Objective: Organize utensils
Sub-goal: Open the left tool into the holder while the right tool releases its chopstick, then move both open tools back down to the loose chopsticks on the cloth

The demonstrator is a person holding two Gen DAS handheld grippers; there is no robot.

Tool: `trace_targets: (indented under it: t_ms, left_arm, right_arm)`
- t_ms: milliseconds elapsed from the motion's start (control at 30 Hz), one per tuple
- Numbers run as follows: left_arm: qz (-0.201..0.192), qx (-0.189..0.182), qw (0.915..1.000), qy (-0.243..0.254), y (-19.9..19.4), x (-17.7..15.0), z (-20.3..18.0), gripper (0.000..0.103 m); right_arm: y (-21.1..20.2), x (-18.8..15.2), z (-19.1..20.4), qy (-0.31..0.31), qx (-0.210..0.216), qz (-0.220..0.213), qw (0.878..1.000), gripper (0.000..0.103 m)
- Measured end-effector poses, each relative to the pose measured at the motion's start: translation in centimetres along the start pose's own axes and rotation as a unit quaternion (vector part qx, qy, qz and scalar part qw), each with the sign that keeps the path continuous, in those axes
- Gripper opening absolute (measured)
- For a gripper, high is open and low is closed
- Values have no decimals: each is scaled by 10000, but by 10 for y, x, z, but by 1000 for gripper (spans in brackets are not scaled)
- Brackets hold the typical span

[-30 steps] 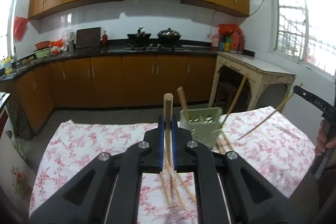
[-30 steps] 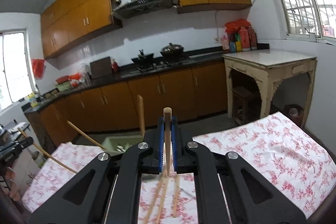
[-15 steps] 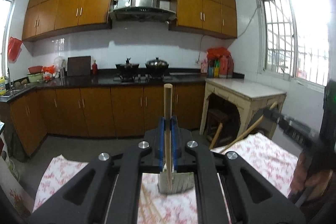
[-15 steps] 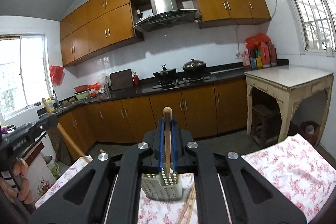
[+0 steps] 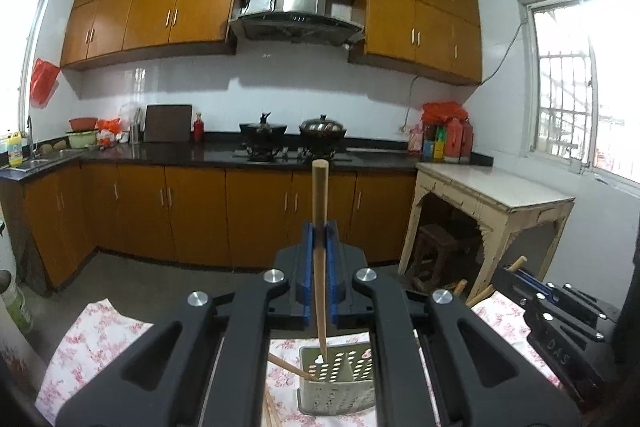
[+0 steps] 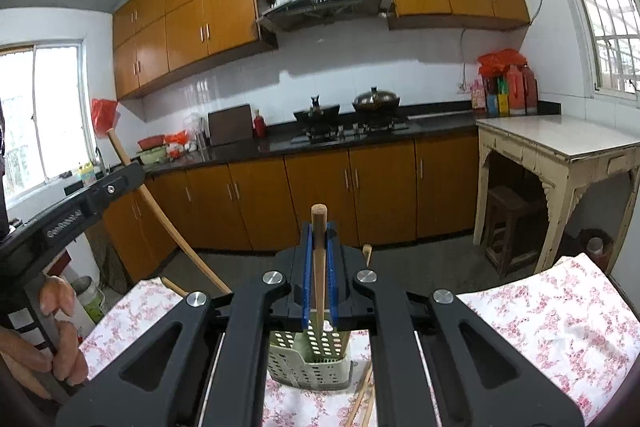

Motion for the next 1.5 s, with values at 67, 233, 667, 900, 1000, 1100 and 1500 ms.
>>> trace_targets:
  t_ms: [67,233,667,900,1000,1100,1500]
  left_arm:
    - [88,36,10000,8,11,-10,2,7]
    - [344,26,9994,7,29,-33,4,7]
    - [672,232,9973,-198,33,-54,38,50]
    - [521,334,9975,-329,-9,-49,60,59]
    - [483,436,9973,-350,-29,-55,69,64]
    - [523,522,9967,-332,-51,-69,84,68]
    - [1600,1131,9806,-43,-47,-213,136,75]
  right_arm:
    - [6,-5,1,1,4,90,10000,7]
    - [18,-17,-2,82,37,307,9995,7]
    - [25,-28,-10,242,-88,574,9980,15]
    - [-5,-15,-13,246,-194,273,9991,16]
    - [-25,-9,-18,224,-264,89,9994,17]
    - [-46,-14,-31,317,-381,19,9988,17]
    - [-17,-144,-112,1005,-1051,1232,9817,17]
Point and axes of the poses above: each gripper's, at about its wrist camera, not at the fingertips, and y roughly the way its jaws point, z to its left, x to its top, the point moved 10 cm from there along y, roughly the way its jaws point, and after that the axes turned 5 degrees about z, right-handed, at the moved point
